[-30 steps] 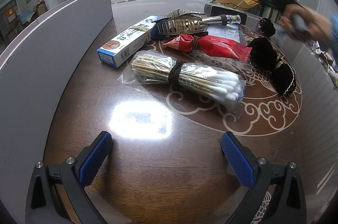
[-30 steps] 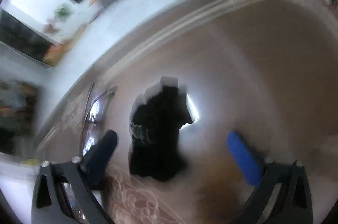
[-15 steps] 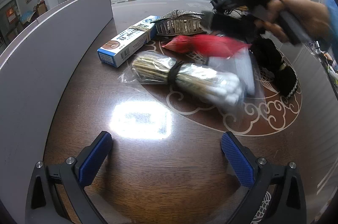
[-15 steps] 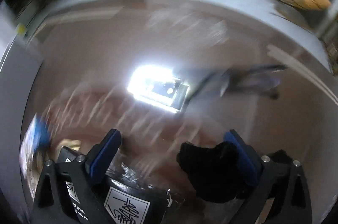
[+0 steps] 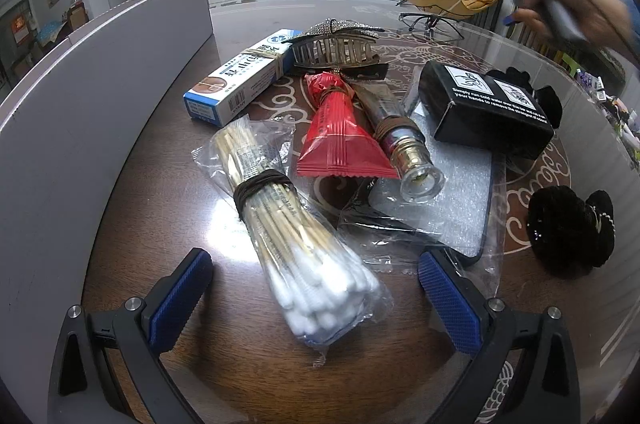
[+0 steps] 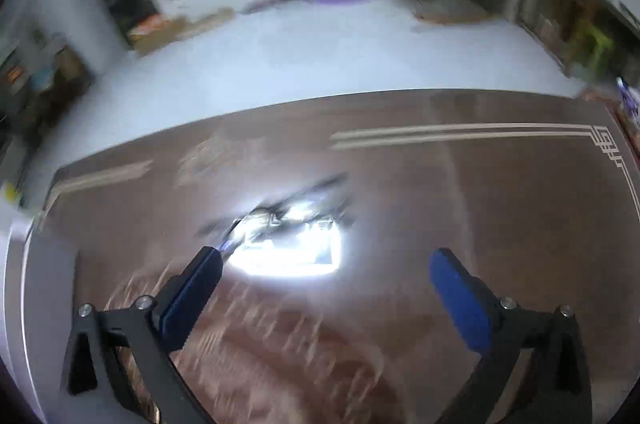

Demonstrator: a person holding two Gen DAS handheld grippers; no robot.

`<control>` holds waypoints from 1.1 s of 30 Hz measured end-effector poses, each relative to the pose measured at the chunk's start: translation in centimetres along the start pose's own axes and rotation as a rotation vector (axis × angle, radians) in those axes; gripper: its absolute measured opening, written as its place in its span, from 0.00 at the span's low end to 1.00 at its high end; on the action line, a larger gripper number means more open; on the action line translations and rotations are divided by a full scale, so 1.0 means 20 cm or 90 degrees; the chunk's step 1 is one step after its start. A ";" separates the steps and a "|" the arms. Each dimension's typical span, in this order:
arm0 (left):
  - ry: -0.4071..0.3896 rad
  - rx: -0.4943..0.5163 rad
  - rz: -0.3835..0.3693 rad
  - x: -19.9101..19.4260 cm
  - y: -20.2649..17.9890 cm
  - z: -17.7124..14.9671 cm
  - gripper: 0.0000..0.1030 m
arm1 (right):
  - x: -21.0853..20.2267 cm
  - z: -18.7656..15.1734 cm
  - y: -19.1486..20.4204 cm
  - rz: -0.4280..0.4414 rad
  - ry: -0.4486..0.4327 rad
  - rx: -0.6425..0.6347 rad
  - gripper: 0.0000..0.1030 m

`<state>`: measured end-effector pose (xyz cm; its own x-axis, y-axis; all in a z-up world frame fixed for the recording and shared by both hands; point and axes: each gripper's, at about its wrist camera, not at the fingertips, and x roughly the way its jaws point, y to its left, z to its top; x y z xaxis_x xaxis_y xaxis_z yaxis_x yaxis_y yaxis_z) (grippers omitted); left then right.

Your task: Organize objects

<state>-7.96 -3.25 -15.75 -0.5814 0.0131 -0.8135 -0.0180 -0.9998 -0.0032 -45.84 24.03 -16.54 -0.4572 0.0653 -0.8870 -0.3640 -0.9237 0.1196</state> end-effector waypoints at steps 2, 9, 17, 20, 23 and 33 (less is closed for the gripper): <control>0.000 0.000 0.000 0.00 0.00 0.00 1.00 | 0.12 0.05 -0.04 -0.022 0.004 0.008 1.00; 0.000 0.001 -0.001 0.00 0.00 0.00 1.00 | 0.40 -0.01 0.03 -0.047 0.075 -0.083 1.00; 0.000 0.001 -0.001 0.00 0.00 0.00 1.00 | -0.02 -0.56 0.06 -0.004 0.119 -0.206 0.93; 0.001 0.005 -0.004 0.00 0.00 0.00 1.00 | -0.38 -0.57 -0.06 -0.065 -0.066 -0.153 0.95; 0.011 0.032 -0.021 -0.03 -0.01 -0.02 1.00 | -0.64 -0.75 -0.20 -0.045 -0.104 -0.128 1.00; 0.005 0.046 -0.029 -0.09 -0.03 -0.09 1.00 | -0.65 -1.81 -0.43 0.024 0.030 -0.229 1.00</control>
<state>-5.39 -2.69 -15.43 -0.5721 0.0584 -0.8181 -0.1034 -0.9946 0.0013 -7.49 17.45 -22.20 -0.4245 0.0193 -0.9052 -0.0346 -0.9994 -0.0050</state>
